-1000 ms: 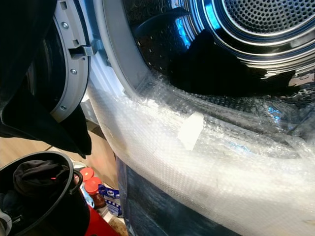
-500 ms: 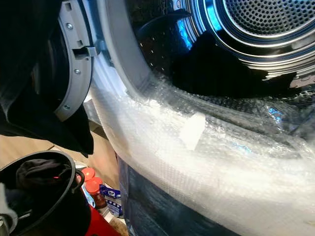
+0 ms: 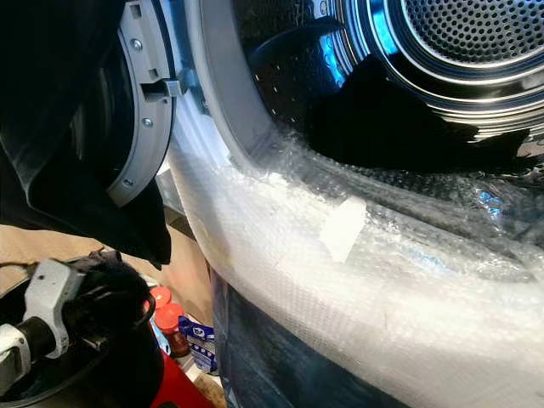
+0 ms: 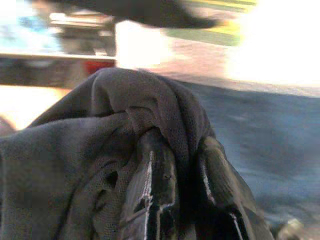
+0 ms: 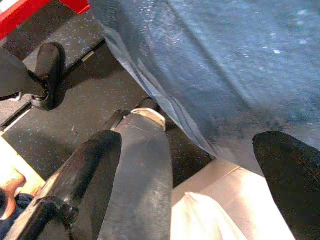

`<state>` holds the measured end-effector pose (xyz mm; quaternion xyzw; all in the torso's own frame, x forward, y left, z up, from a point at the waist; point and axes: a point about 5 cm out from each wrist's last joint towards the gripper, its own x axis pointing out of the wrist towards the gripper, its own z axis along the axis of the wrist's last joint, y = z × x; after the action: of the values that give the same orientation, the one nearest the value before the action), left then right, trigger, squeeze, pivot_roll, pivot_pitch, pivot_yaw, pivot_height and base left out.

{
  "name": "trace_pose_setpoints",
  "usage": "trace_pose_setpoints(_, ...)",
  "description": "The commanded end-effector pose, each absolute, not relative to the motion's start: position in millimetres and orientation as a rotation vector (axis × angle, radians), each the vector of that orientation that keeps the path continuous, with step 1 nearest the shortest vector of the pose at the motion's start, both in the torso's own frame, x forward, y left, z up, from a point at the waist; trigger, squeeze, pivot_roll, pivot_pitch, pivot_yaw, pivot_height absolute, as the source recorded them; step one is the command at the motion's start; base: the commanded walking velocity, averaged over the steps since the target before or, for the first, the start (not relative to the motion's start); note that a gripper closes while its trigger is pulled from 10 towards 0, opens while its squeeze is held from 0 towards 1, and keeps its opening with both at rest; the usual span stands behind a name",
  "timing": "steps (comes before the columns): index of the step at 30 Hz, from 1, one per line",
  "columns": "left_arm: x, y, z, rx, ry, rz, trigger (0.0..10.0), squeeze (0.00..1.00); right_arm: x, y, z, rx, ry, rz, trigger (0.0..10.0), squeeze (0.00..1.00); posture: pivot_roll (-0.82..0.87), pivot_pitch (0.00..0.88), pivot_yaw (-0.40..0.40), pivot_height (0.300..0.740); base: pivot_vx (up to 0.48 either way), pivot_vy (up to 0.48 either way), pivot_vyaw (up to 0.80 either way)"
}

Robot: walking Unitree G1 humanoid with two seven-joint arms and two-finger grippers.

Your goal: Clothes washing

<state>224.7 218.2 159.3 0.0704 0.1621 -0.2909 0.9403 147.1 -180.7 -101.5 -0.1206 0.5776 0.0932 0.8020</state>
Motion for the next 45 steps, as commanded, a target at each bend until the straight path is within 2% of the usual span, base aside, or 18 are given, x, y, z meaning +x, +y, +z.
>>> trace_pose_setpoints(1, 217, 203, 166, 0.122, 0.332, -0.731, 0.0, 0.0, 142, -178, -103, -0.242, 1.25, 0.2, 10.0, 0.0, 0.08, 0.028, 0.028, 0.74, 0.0, 0.0, 0.0)
trace_pose_setpoints(7, 211, 177, 183, 0.139, 0.331, -0.954, 0.0, 0.0, 142, -176, -104, -0.235, 1.251, 0.199, 10.0, 0.0, 0.08, 0.029, 0.027, 0.74, 0.0, 0.0, 0.0)
trace_pose_setpoints(9, 212, 174, 186, 0.145, 0.328, -0.974, 0.0, 0.0, 142, -176, -104, -0.235, 1.251, 0.2, 10.0, 0.0, 0.08, 0.027, 0.026, 0.74, 0.0, 0.0, 0.0)
trace_pose_setpoints(20, 231, 132, 215, 0.305, 0.229, -1.302, 0.0, 0.0, 149, -175, -101, -0.244, 1.237, 0.206, 10.0, 0.0, 0.1, 0.012, 0.015, 0.74, 0.0, 0.0, 0.0)
trace_pose_setpoints(24, 228, 113, 213, 0.295, 0.225, -1.425, 0.0, 0.0, 152, -173, -101, -0.239, 1.23, 0.205, 10.0, 0.0, 0.09, 0.002, 0.019, 0.74, 0.0, 0.0, 0.0)
trace_pose_setpoints(27, 214, 83, 205, 0.223, 0.233, -1.632, 0.0, 0.0, 153, -172, -100, -0.242, 1.225, 0.206, 10.0, 0.0, 0.07, 0.004, 0.021, 0.74, 0.0, 0.0, 0.0)
trace_pose_setpoints(30, 209, 65, 192, 0.165, 0.257, -1.731, 0.0, 0.0, 150, -173, -101, -0.245, 1.23, 0.206, 10.0, 0.0, 0.06, 0.007, 0.02, 0.74, 0.0, 0.0, 0.0)
trace_pose_setpoints(35, 209, 43, 186, 0.094, 0.232, -1.767, 0.0, 0.0, 148, -174, -102, -0.244, 1.236, 0.203, 10.0, 0.0, 0.05, 0.008, 0.02, 0.74, 0.0, 0.0, 0.0)
trace_pose_setpoints(38, 210, 39, 188, 0.073, 0.218, -1.768, 0.0, 0.0, 147, -173, -102, -0.243, 1.238, 0.203, 10.0, 0.0, 0.04, 0.007, 0.02, 0.74, 0.0, 0.0, 0.0)
trace_pose_setpoints(43, 218, 60, 172, 0.15, 0.292, -1.649, 0.0, 0.0, 144, -174, -103, -0.244, 1.242, 0.205, 10.0, 0.0, 0.04, 0.004, 0.021, 0.74, 0.0, 0.0, 0.0)
trace_pose_setpoints(45, 221, 82, 165, 0.184, 0.35, -1.56, 0.0, 0.0, 142, -177, -104, -0.25, 1.247, 0.206, 10.0, 0.0, 0.05, 0.003, 0.02, 0.74, 0.0, 0.0, 0.0)
